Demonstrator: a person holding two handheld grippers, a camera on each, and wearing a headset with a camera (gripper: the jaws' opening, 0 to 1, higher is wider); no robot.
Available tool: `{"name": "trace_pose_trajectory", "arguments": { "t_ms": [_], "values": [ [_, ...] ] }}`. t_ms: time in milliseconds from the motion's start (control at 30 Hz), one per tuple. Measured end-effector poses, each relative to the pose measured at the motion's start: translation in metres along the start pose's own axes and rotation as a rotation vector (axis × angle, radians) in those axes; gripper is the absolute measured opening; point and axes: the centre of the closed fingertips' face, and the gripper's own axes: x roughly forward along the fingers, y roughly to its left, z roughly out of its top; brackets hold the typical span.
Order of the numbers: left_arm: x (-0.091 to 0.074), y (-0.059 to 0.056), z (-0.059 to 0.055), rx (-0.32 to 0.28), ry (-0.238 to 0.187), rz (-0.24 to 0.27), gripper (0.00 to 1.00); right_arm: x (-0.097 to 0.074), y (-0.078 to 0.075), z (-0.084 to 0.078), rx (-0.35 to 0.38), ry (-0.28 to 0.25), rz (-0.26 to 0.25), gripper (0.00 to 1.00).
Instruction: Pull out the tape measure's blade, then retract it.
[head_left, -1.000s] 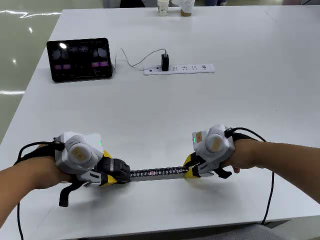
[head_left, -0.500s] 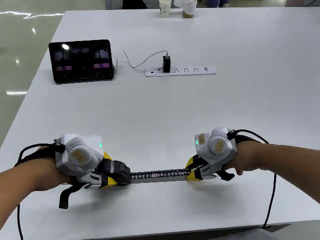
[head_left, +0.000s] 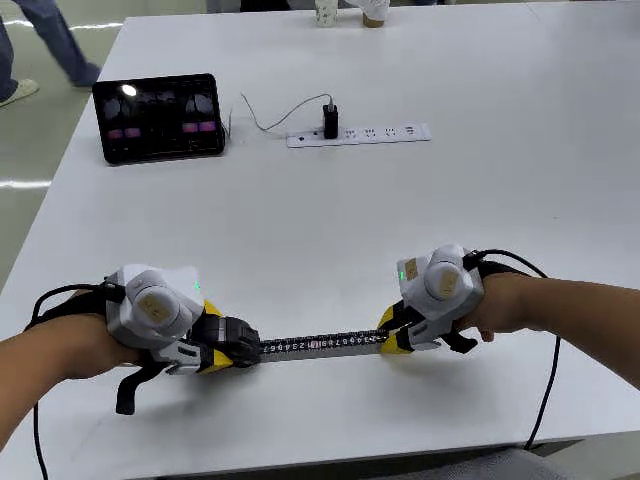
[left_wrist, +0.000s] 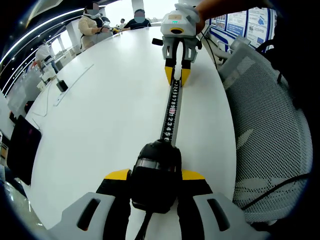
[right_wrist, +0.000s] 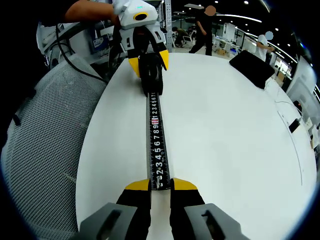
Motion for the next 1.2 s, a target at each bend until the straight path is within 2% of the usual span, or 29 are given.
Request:
{"name": "trace_pose_trajectory", "arguments": {
  "t_ms": [200,1200],
  "values": [
    [0.000,0.000,0.000,0.002,0.003,0.002,0.30,0.000,0.001,0.001,-0.010,0.009,-0.002,0.10],
    [-0.002,0.000,0.000,0.002,0.000,0.002,0.30,-0.011,0.002,-0.016,0.013,0.019,-0.017,0.10]
  ]
}}
